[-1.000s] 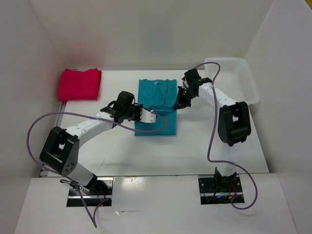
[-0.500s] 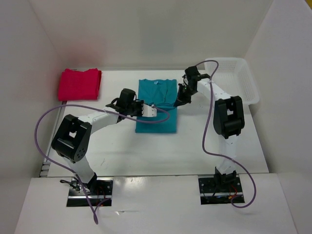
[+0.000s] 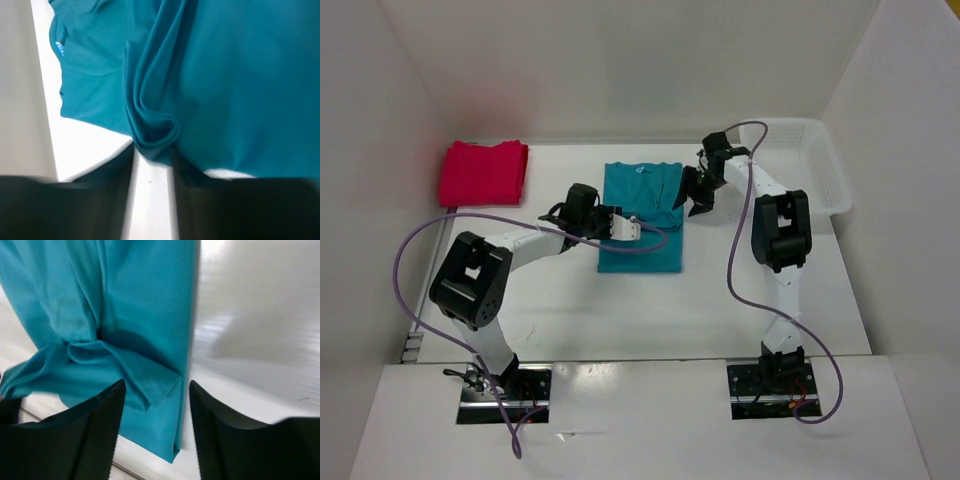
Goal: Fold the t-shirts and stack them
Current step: Fold the folded rectangular tshirt in 1/3 of the way, then grab one side of the 2/3 rectangular tshirt with both arms, then fold the long partially folded tshirt into a neat square
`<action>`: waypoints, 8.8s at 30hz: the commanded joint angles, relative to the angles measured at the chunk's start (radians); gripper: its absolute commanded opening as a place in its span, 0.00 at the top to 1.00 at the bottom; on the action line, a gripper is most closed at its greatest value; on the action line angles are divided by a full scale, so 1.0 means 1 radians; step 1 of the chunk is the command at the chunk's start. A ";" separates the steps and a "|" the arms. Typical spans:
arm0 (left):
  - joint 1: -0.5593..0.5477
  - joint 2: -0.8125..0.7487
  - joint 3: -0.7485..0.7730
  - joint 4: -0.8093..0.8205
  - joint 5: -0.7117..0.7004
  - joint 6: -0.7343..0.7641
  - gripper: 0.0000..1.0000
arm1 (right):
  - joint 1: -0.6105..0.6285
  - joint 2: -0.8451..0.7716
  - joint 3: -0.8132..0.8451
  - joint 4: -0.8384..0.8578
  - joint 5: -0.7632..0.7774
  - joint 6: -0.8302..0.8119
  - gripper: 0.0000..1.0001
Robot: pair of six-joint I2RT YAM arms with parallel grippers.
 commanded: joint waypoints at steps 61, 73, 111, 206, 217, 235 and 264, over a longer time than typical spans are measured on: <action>-0.089 -0.304 -0.235 -0.345 0.002 0.380 0.01 | 0.168 -0.427 -0.421 0.047 0.120 0.004 0.36; -0.108 -0.241 -0.281 -0.240 -0.011 0.293 0.01 | 0.209 -0.430 -0.612 0.187 0.022 0.074 0.30; -0.136 -0.143 -0.272 -0.142 -0.069 0.156 0.68 | 0.195 -0.300 -0.647 0.219 0.112 0.102 0.49; 0.013 -0.036 0.362 -0.434 -0.011 -0.727 1.00 | 0.020 -0.473 -0.386 -0.103 -0.061 0.012 1.00; 0.013 0.042 0.428 -0.349 -0.020 -0.764 0.90 | -0.033 -0.421 -0.359 -0.017 -0.072 0.061 1.00; 0.022 0.361 0.679 -0.179 -0.057 -0.795 0.21 | -0.110 -0.191 -0.159 0.227 0.121 0.191 0.45; 0.082 0.297 0.420 -0.489 0.294 -1.037 0.05 | 0.037 -0.458 -0.764 0.340 0.032 0.193 0.32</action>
